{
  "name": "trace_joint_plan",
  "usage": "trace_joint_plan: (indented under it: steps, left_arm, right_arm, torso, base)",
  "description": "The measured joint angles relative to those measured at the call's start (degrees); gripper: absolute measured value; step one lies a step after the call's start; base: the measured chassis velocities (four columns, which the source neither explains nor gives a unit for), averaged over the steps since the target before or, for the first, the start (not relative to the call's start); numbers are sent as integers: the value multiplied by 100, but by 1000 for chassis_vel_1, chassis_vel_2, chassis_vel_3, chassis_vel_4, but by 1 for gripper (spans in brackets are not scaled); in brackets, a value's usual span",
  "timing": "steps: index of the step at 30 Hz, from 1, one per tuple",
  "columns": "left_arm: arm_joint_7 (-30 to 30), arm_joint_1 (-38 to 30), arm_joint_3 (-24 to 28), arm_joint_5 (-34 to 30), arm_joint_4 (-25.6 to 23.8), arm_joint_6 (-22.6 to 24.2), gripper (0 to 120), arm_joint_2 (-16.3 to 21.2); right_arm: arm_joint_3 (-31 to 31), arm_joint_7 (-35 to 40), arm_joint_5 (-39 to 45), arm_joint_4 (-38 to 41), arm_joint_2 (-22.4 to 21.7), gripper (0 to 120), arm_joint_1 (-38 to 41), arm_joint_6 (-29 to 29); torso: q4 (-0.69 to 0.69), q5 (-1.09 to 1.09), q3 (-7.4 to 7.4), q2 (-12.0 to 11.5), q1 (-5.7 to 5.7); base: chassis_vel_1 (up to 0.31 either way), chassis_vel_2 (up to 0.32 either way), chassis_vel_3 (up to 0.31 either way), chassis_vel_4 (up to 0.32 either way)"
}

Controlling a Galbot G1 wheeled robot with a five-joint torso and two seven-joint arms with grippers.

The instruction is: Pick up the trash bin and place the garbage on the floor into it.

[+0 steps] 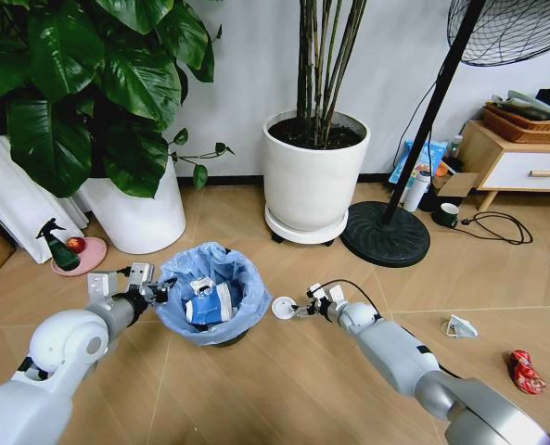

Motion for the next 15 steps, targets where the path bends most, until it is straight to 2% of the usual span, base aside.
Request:
trace_joint_plan:
  steps: [12, 15]
  left_arm:
    - [21, -28, -2, 11, 16, 0, 0, -5]
    - [30, -55, -1, 13, 38, 0, 0, -9]
  right_arm:
    - [159, -48, -328, -511, 230, 97, 96, 143]
    - [184, -52, -365, -600, 282, 91, 120, 163]
  torso:
    - [0, 0, 0, 0, 0]
    - [0, 0, 0, 0, 0]
  base:
    - [0, 0, 0, 0]
    - [0, 0, 0, 0]
